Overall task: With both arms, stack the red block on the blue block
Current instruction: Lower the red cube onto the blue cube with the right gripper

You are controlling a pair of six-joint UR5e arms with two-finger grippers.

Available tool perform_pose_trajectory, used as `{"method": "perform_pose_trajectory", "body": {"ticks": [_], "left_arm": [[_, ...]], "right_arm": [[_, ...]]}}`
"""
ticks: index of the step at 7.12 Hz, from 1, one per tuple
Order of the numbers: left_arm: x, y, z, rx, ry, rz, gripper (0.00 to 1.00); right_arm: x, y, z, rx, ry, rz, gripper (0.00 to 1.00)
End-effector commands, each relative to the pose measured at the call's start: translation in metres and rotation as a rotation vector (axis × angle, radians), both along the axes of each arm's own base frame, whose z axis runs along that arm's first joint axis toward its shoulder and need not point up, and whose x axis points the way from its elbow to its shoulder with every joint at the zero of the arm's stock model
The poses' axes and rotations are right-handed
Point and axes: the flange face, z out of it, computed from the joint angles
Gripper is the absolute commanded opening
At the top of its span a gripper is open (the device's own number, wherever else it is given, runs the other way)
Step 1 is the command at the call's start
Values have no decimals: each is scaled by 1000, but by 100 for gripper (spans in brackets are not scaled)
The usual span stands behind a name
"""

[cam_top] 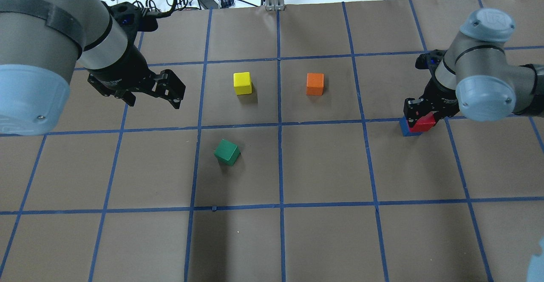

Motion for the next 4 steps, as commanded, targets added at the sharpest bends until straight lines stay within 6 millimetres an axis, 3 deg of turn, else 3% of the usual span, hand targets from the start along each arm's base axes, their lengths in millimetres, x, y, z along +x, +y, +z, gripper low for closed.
{"method": "perform_pose_trajectory", "body": {"ticks": [1, 4], "left_arm": [[0, 0, 0, 0, 0, 1, 100], [0, 0, 0, 0, 0, 1, 100]], "right_arm": [[-1, -2, 2, -23, 10, -1, 100], [0, -1, 15, -33, 16, -28, 100]]}}
